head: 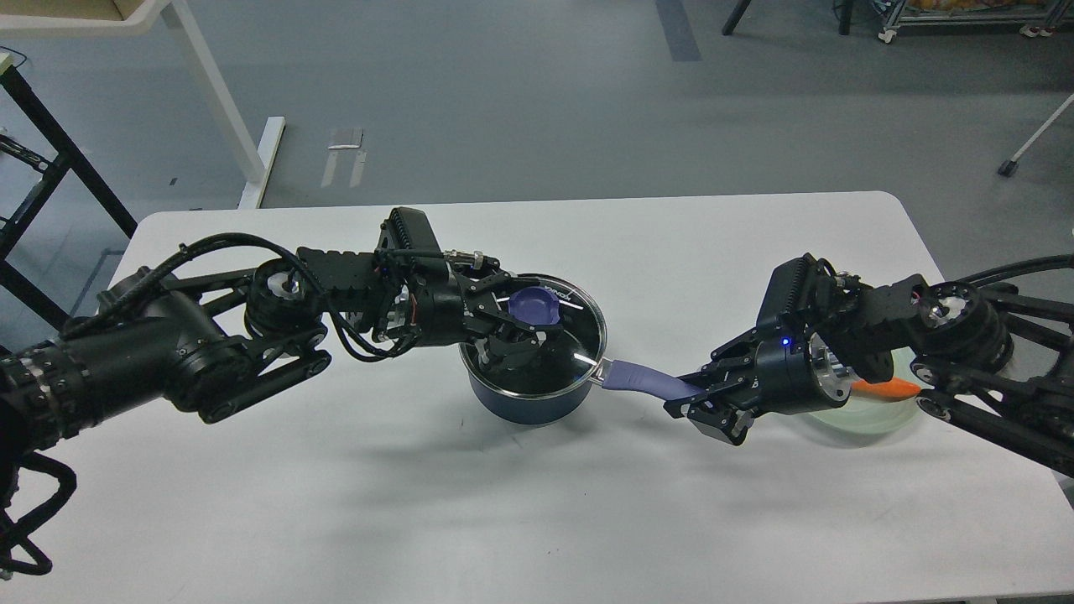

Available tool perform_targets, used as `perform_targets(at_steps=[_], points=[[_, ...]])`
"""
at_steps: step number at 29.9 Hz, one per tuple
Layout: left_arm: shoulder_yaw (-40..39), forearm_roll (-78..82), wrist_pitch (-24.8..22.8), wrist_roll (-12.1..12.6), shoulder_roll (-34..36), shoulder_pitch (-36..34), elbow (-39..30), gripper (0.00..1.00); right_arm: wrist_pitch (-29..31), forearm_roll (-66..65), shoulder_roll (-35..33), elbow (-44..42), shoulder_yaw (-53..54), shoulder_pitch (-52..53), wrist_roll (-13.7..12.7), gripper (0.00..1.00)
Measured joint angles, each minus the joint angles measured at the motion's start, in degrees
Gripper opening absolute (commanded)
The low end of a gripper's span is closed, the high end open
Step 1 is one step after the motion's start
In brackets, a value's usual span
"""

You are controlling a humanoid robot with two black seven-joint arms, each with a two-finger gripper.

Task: Open pot lid
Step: 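Lift the glass lid off the pot and carry it toward the left arm, then lower the glass lid onto the table and release it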

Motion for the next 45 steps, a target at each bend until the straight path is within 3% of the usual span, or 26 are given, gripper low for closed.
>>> perform_targets(at_steps=[6, 14, 22, 33, 45], points=[[-0.24, -1.19, 0.42, 0.03, 7.91, -2.09, -5.18, 0.31, 0.00, 0.00, -0.09, 0.01, 0.05, 0.00, -0.01, 0.29], [0.06, -6.35, 1.10, 0.08, 24.45, -2.63, -12.15, 0.32, 0.00, 0.00, -0.11, 0.06, 0.11, 0.00, -0.01, 0.29], [7.99, -6.80, 14.50, 0.07, 36.16, 4.21, -11.49, 0.32, -0.02, 0.01, -0.05, 0.00, 0.01, 0.02, 0.00, 0.30], [9.43, -8.15, 24.68, 0.08, 37.03, 17.36, -4.95, 0.32, -0.02, 0.01, -0.38, 0.03, 0.01, -0.22, 0.00, 0.30], [9.76, -12.44, 26.37, 0.09, 33.18, 22.61, 2.78, 0.36, -0.02, 0.00, -0.34, 0.00, -0.02, -0.50, -0.01, 0.30]])
